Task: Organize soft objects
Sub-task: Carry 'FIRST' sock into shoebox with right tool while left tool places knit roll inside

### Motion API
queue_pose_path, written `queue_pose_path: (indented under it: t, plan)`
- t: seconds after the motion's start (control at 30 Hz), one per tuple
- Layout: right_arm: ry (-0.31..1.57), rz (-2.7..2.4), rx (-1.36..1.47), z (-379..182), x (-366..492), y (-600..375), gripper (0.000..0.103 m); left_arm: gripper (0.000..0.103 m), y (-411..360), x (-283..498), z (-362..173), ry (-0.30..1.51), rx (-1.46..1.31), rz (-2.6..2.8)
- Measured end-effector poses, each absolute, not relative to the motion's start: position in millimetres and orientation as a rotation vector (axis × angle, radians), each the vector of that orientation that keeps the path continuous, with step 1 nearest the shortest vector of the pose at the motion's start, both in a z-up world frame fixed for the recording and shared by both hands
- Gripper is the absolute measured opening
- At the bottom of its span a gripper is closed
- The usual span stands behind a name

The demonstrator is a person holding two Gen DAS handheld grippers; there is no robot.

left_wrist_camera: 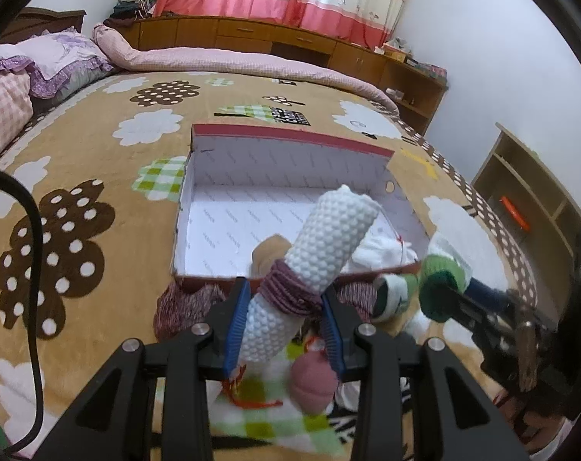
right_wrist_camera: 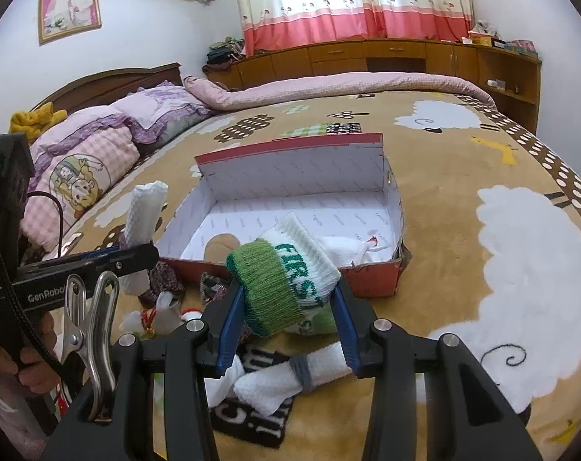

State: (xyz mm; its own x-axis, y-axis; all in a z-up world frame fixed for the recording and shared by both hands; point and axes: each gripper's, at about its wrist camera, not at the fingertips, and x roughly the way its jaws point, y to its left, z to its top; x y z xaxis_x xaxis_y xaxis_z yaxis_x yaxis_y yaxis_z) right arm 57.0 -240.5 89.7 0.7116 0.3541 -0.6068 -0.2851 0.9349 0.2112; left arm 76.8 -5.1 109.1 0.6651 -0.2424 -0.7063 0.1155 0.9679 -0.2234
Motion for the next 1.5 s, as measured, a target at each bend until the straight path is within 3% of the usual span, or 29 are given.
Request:
queue_pose_path:
  t: [1.27,1.37,1.5]
  plan:
    - [0.697,0.259,0.035,80.0,119.4,-243.6,0.044,0.037,-6.7,148.2,71.2,0.86,-0.119,-0.113]
    - [0.704,0.271,0.023,77.3,123.3,-241.2,0.045,0.04,-8.4,151.7,69.4,0.86,-0.104,-0.093]
    - [0.691,0.294,-0.014,73.3,119.9,-236.4,0.05,0.052,-8.2,154.1,66.6,0.869,-0.101,-0.09]
